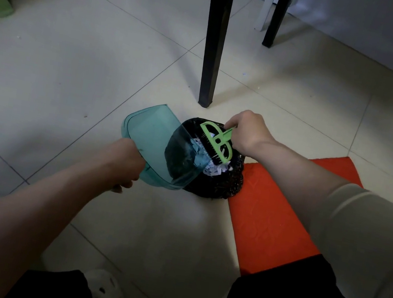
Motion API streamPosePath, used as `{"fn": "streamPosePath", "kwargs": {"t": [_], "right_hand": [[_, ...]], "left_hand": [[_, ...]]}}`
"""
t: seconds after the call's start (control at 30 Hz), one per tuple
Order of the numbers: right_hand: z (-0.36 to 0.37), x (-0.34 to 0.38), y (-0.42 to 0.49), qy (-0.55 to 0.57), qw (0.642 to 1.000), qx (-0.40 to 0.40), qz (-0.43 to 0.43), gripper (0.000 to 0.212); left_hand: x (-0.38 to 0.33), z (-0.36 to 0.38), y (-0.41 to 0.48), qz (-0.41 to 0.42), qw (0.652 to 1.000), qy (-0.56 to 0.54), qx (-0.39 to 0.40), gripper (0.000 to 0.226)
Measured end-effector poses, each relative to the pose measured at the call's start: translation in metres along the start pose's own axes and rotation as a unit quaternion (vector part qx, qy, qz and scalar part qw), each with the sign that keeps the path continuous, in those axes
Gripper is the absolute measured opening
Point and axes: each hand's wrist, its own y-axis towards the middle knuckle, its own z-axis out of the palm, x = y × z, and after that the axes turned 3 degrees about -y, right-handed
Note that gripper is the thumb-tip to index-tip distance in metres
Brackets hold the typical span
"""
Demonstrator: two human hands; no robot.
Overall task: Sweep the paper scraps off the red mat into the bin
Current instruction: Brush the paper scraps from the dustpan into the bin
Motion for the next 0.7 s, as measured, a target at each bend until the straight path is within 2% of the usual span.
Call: {"fn": "streamPosePath", "kwargs": {"t": [0.17, 0.27, 0.37, 0.43, 0.5, 0.57, 0.6, 0.63, 0.7], "right_hand": [[-0.008, 0.006, -0.008, 0.01, 0.996, -0.075, -0.049, 0.046], [-0.002, 0.018, -0.02, 0.008, 0.989, -0.087, -0.118, 0.047], [0.014, 0.026, -0.032, -0.072, 0.981, -0.033, -0.178, 0.053], [0.022, 0.031, -0.041, -0.125, 0.972, 0.008, -0.198, 0.044], [0.025, 0.036, -0.053, -0.108, 0.968, 0.085, -0.211, 0.029], [0.019, 0.041, -0.063, -0.089, 0.955, 0.179, -0.217, 0.038], [0.014, 0.043, -0.066, -0.084, 0.953, 0.203, -0.211, 0.041], [0.009, 0.043, -0.066, -0.074, 0.956, 0.196, -0.205, 0.04], [-0.006, 0.042, -0.063, -0.036, 0.972, 0.131, -0.189, 0.03]], "left_hand": [[0.002, 0.002, 0.0, -0.002, 0.999, -0.033, -0.006, 0.023], [0.005, 0.016, 0.0, -0.01, 0.995, -0.095, 0.012, 0.012], [0.007, 0.032, 0.0, -0.013, 0.986, -0.161, 0.035, 0.015], [0.007, 0.038, -0.001, -0.015, 0.982, -0.185, 0.043, 0.017], [0.008, 0.042, -0.002, -0.014, 0.978, -0.203, 0.048, 0.018], [0.011, 0.045, -0.002, -0.01, 0.975, -0.218, 0.047, 0.018], [0.014, 0.048, -0.003, -0.011, 0.973, -0.226, 0.043, 0.018], [0.017, 0.051, -0.004, -0.012, 0.971, -0.234, 0.038, 0.018], [0.023, 0.059, -0.005, -0.014, 0.967, -0.251, 0.028, 0.022]]}}
